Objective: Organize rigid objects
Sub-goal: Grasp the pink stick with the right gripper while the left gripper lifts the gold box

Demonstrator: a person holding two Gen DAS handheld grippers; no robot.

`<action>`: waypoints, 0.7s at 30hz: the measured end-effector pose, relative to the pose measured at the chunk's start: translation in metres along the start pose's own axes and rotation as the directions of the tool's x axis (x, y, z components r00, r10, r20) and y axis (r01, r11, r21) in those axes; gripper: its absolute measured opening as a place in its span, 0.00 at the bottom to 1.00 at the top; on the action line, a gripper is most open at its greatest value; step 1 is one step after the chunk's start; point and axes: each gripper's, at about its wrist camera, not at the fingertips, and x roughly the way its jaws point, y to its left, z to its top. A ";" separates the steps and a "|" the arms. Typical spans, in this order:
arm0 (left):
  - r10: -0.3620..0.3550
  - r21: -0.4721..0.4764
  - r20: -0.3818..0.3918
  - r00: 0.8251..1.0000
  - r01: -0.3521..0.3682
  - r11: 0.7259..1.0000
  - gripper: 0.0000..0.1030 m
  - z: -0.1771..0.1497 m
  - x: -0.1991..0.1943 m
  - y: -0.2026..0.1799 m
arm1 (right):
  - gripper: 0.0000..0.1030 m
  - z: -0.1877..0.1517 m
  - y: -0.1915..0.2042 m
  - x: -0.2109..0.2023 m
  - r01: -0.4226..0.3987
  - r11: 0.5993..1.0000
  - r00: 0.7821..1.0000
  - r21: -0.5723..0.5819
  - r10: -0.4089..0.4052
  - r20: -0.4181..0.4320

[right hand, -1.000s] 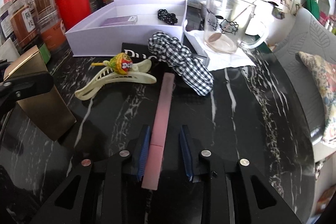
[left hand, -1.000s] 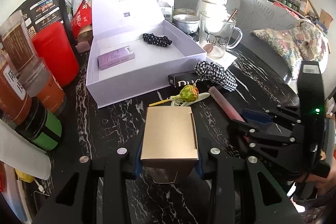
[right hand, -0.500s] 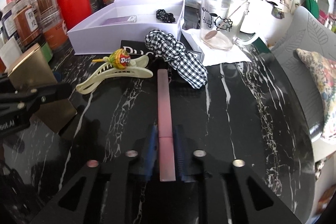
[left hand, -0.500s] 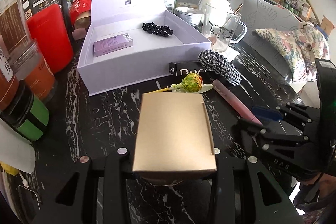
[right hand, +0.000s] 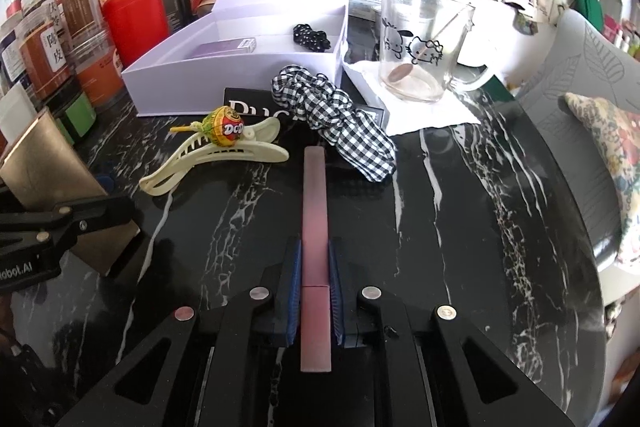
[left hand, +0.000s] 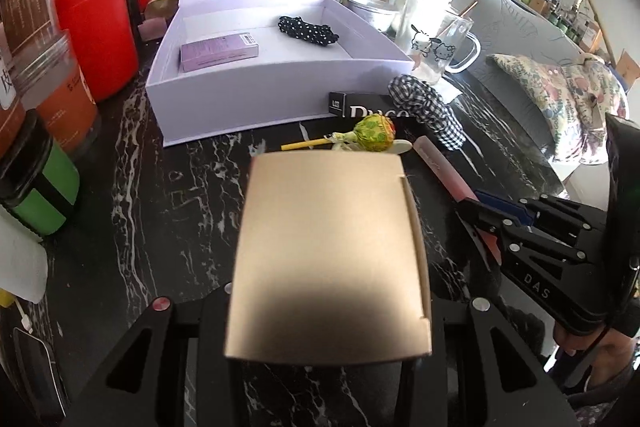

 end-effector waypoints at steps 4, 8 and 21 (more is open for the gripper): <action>0.016 0.026 0.019 1.000 -0.017 1.000 0.36 -0.001 -0.008 -0.006 | 0.13 -0.004 -0.004 -0.004 -0.017 1.000 1.000 0.022 0.017 -0.003; 0.017 0.035 0.036 0.999 -0.018 0.999 0.36 0.002 -0.016 -0.009 | 0.13 -0.008 -0.005 -0.010 -0.010 1.000 1.000 0.017 0.010 0.004; 0.040 0.056 0.109 0.993 -0.046 0.997 0.36 0.001 -0.048 -0.019 | 0.13 -0.015 -0.003 -0.041 -0.011 1.000 0.997 0.003 0.010 0.071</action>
